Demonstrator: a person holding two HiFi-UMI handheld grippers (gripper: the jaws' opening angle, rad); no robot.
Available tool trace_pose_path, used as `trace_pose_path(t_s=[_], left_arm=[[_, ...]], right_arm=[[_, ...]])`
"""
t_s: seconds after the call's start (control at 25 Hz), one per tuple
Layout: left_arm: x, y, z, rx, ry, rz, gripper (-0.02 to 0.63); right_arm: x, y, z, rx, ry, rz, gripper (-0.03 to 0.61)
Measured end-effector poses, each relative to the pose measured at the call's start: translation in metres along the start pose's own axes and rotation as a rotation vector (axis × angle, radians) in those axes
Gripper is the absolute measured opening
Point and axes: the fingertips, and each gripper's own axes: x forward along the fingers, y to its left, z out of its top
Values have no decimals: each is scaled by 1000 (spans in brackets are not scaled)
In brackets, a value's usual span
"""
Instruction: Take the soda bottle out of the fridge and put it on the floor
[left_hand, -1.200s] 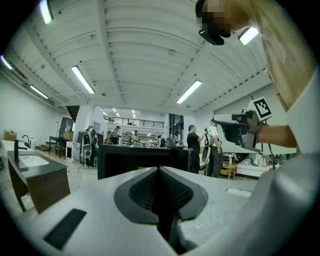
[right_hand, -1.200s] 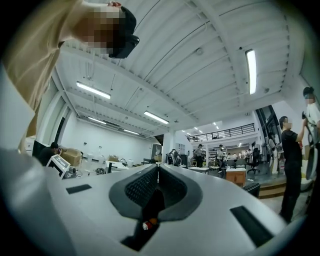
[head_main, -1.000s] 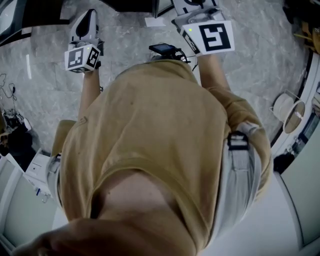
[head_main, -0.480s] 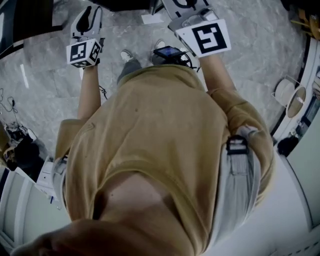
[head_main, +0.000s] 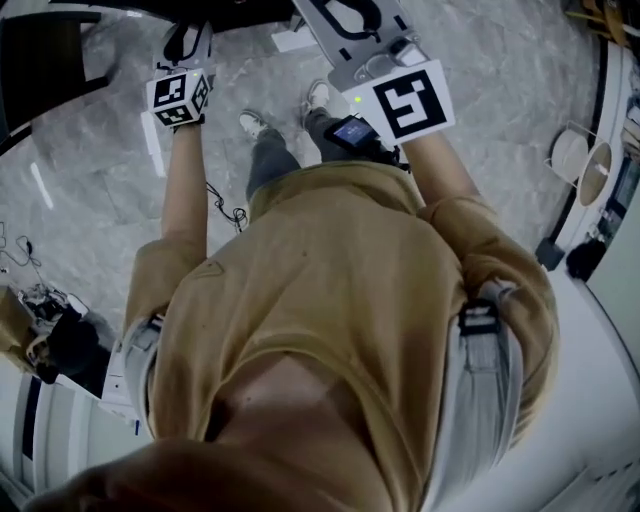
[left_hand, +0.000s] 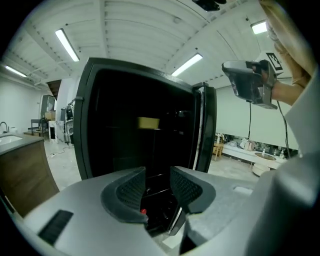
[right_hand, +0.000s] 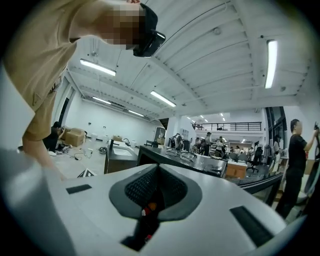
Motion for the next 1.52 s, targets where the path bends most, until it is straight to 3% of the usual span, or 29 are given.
trace_pose_path(t_s=[0.28,0.52,0.76,1.08,1.52], left_arm=[[54,14,-77,-26,12,18,161],[85,9,-122,28,52,-4,172],[130,31,-178,49,104,3,181],[177,24,-261,83,177,-28,229],[251,49,-325,92,153,-10,288]], right_arm=[[9,10,-70,2,70,25,2],[17,22,-119,-4,43,58,2],[35,23,-174,14,-17,37,2],[20,12,-255,41,11,-4,3],[31,18,-364,44,-10,22,2]])
